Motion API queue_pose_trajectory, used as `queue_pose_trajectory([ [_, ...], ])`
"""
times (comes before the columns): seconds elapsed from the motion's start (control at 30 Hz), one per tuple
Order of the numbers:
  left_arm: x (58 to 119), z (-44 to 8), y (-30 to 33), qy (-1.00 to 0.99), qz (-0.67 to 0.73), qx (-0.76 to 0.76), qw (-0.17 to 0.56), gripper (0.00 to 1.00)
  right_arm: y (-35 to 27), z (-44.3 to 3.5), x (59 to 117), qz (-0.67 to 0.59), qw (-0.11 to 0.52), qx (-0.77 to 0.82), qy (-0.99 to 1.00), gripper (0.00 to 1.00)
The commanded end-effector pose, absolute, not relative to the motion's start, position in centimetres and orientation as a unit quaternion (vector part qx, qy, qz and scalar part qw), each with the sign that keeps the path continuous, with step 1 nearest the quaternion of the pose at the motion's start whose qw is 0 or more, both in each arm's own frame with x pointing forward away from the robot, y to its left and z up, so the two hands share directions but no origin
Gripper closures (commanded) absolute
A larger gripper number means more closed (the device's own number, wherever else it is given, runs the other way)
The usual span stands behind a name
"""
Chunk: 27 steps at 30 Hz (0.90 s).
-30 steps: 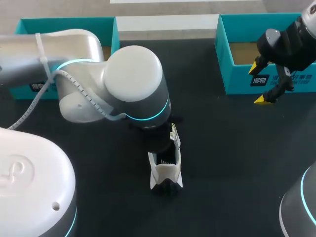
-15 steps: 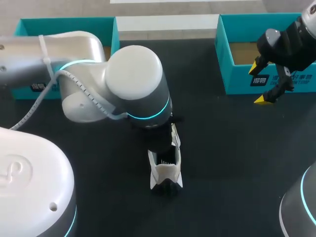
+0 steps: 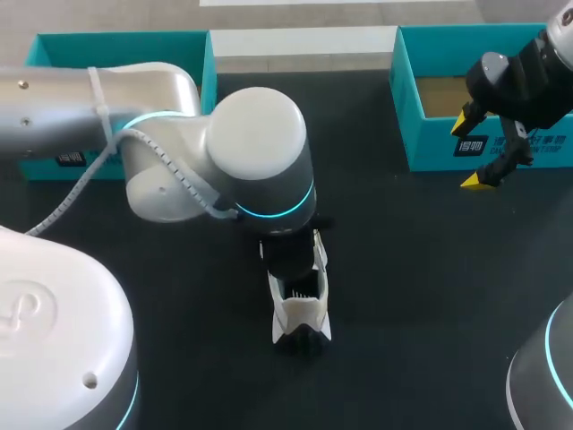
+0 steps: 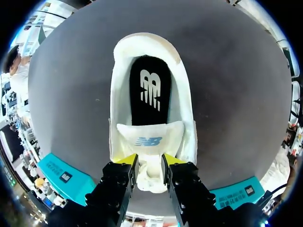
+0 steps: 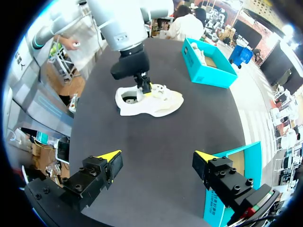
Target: Take the shoe out of the shoebox, open the shoe tongue, remove and reinsert the insole, then place the shoe into the shoebox
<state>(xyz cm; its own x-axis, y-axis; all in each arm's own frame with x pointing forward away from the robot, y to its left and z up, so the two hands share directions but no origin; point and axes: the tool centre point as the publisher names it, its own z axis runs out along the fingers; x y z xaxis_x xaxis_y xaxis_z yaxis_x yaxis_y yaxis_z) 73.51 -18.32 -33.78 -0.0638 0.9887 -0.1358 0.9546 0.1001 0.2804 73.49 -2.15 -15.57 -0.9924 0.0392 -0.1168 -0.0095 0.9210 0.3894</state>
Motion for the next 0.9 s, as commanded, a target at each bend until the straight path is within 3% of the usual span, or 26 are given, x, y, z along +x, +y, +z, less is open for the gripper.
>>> queue_pose_trajectory([
  [0.03,73.4,-33.2,-18.0,0.737,0.052,0.657,0.15,0.63,-2.0,-15.6,73.7,0.197,0.059,0.008,0.979,0.0],
  [0.27,72.5,-29.9,-15.8,0.814,0.038,0.558,0.159,0.57,-2.0,-15.6,73.7,0.197,0.059,0.008,0.979,0.0],
  [0.33,72.0,-29.7,-15.0,0.844,0.051,0.512,0.154,0.51,-2.0,-15.6,73.7,0.197,0.059,0.008,0.979,0.0],
  [0.4,71.3,-29.6,-14.5,0.863,0.045,0.484,0.137,0.06,-2.0,-15.6,73.7,0.197,0.059,0.008,0.979,0.0],
  [0.43,71.3,-29.6,-14.5,0.863,0.045,0.484,0.137,0.0,-2.0,-15.6,73.7,0.197,0.059,0.008,0.979,0.0],
  [0.9,71.3,-29.6,-14.5,0.863,0.045,0.484,0.137,0.0,-2.0,-15.6,73.7,0.197,0.059,0.008,0.979,0.0],
])
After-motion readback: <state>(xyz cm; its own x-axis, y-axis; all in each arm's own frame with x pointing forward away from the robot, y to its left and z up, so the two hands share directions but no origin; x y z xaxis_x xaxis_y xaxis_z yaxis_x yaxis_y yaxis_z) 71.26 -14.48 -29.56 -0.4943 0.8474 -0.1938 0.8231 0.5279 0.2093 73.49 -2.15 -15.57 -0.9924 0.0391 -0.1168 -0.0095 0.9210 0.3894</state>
